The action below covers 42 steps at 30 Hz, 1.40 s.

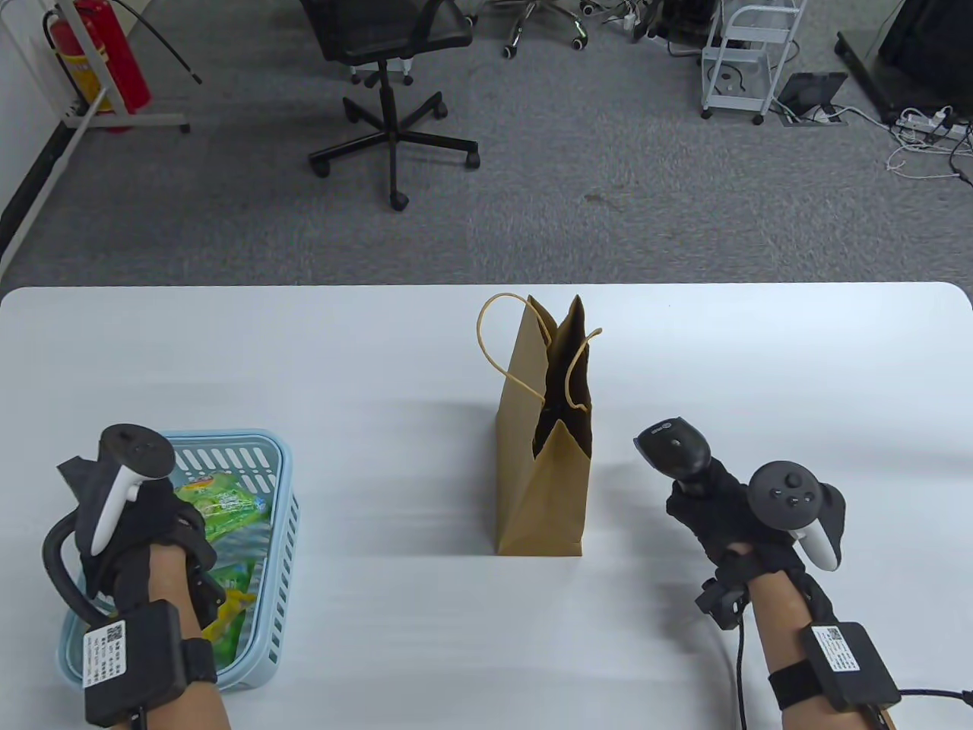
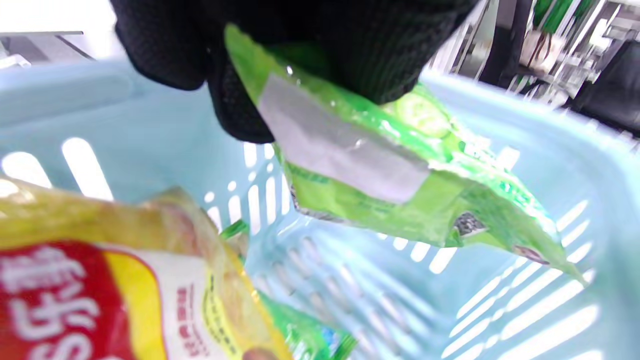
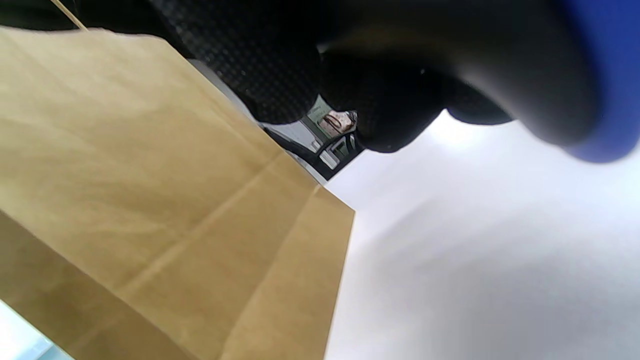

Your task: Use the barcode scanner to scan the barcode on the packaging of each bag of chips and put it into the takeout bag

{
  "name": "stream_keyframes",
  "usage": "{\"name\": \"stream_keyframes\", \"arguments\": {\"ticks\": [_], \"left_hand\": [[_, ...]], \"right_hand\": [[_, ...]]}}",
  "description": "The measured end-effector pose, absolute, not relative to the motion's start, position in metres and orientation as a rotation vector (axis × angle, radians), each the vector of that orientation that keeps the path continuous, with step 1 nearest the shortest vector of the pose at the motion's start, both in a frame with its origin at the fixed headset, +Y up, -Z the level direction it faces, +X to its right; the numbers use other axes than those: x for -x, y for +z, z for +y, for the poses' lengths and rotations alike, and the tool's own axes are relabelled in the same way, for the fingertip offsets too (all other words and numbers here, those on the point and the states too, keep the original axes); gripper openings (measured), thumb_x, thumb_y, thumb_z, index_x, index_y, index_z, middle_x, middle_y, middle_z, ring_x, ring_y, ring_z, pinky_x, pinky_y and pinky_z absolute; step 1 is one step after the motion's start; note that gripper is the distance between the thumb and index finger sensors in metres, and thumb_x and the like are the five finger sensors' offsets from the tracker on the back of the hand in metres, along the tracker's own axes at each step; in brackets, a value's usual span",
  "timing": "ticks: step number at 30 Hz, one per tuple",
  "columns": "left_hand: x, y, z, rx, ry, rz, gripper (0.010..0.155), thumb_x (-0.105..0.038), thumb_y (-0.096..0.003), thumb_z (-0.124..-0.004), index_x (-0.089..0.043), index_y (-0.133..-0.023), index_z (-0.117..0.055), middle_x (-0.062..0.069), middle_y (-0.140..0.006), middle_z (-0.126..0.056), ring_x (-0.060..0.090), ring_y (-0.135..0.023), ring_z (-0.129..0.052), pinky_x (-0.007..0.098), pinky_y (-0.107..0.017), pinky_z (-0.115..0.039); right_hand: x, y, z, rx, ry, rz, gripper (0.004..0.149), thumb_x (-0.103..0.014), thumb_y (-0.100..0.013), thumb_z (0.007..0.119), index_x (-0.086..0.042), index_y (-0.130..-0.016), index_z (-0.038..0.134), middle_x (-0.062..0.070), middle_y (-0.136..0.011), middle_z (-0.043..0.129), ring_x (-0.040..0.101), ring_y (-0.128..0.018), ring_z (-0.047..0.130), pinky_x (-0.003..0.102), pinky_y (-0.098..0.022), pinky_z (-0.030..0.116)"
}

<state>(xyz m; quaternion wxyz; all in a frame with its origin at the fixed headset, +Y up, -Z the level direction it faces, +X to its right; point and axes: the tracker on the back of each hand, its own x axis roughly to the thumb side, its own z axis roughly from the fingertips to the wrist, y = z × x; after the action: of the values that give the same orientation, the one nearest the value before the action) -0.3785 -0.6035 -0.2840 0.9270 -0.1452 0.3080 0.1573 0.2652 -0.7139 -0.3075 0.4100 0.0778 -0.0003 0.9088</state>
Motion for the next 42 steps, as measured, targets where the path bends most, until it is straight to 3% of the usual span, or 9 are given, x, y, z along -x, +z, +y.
{"name": "stream_keyframes", "arguments": {"ticks": [5,10,17,22,30,34,38,42], "left_hand": [[0.382,-0.26,-0.574,0.104,0.521,0.557,0.06,-0.028,-0.0544,-0.076,-0.011,-0.111,-0.066,0.013,-0.074,-0.095,0.029,-0.051,-0.101,0.057,-0.055,-0.079],[0.365,-0.254,-0.558,-0.066,0.93,0.369,0.056,-0.027,-0.0552,-0.075,-0.009,-0.108,-0.07,0.014,-0.07,-0.097,0.026,-0.043,-0.103,0.054,-0.05,-0.082],[0.304,-0.269,-0.558,-0.122,1.422,0.069,0.056,-0.026,-0.0572,-0.071,-0.006,-0.109,-0.066,0.014,-0.07,-0.094,0.018,-0.035,-0.103,0.048,-0.044,-0.087],[0.253,-0.28,-0.569,-0.126,1.71,-0.054,0.056,-0.025,-0.0581,-0.067,-0.003,-0.109,-0.061,0.015,-0.073,-0.09,0.015,-0.035,-0.103,0.045,-0.042,-0.089],[0.195,-0.288,-0.589,-0.059,1.882,-0.251,0.059,-0.022,-0.0575,-0.067,-0.001,-0.111,-0.051,0.017,-0.079,-0.084,0.017,-0.043,-0.106,0.046,-0.047,-0.089],[0.183,-0.287,-0.598,-0.097,1.877,-0.301,0.061,-0.021,-0.0573,-0.067,-0.001,-0.112,-0.048,0.018,-0.081,-0.082,0.018,-0.046,-0.106,0.046,-0.049,-0.089],[0.181,-0.288,-0.602,-0.223,1.761,-0.297,0.061,-0.022,-0.0573,-0.067,-0.002,-0.111,-0.049,0.018,-0.081,-0.083,0.017,-0.045,-0.106,0.045,-0.047,-0.089],[0.178,-0.291,-0.602,-0.231,1.737,-0.324,0.061,-0.023,-0.0573,-0.067,-0.002,-0.112,-0.049,0.016,-0.081,-0.084,0.016,-0.044,-0.106,0.044,-0.046,-0.089]], "right_hand": [[-0.269,-0.303,-0.693,-0.228,2.192,-0.127,0.064,-0.024,-0.053,0.089,0.002,-0.105,0.061,0.022,-0.086,0.084,0.035,-0.059,0.102,0.058,-0.048,0.084],[-0.267,-0.289,-0.657,-0.309,2.174,-0.354,0.064,-0.024,-0.053,0.089,0.002,-0.104,0.061,0.021,-0.086,0.084,0.034,-0.06,0.102,0.058,-0.049,0.084],[-0.241,-0.263,-0.601,-0.54,2.14,-0.586,0.063,-0.025,-0.053,0.089,-0.001,-0.104,0.062,0.02,-0.086,0.085,0.033,-0.06,0.102,0.057,-0.049,0.084],[-0.2,-0.247,-0.576,-0.732,2.124,-0.633,0.062,-0.025,-0.053,0.09,-0.003,-0.104,0.064,0.018,-0.086,0.086,0.032,-0.06,0.103,0.056,-0.05,0.085],[-0.136,-0.232,-0.566,-0.992,2.276,-0.691,0.062,-0.026,-0.053,0.09,-0.005,-0.105,0.064,0.016,-0.086,0.086,0.031,-0.061,0.103,0.056,-0.051,0.085],[-0.128,-0.232,-0.57,-1.041,2.29,-0.725,0.062,-0.026,-0.052,0.09,-0.006,-0.105,0.064,0.016,-0.087,0.086,0.031,-0.062,0.103,0.056,-0.052,0.084],[-0.132,-0.233,-0.571,-1.077,2.312,-0.732,0.062,-0.026,-0.052,0.09,-0.006,-0.105,0.064,0.015,-0.088,0.086,0.031,-0.063,0.103,0.056,-0.053,0.084],[-0.132,-0.237,-0.574,-1.093,2.312,-0.702,0.062,-0.026,-0.052,0.09,-0.007,-0.105,0.064,0.015,-0.088,0.085,0.03,-0.064,0.103,0.055,-0.054,0.084]]}}
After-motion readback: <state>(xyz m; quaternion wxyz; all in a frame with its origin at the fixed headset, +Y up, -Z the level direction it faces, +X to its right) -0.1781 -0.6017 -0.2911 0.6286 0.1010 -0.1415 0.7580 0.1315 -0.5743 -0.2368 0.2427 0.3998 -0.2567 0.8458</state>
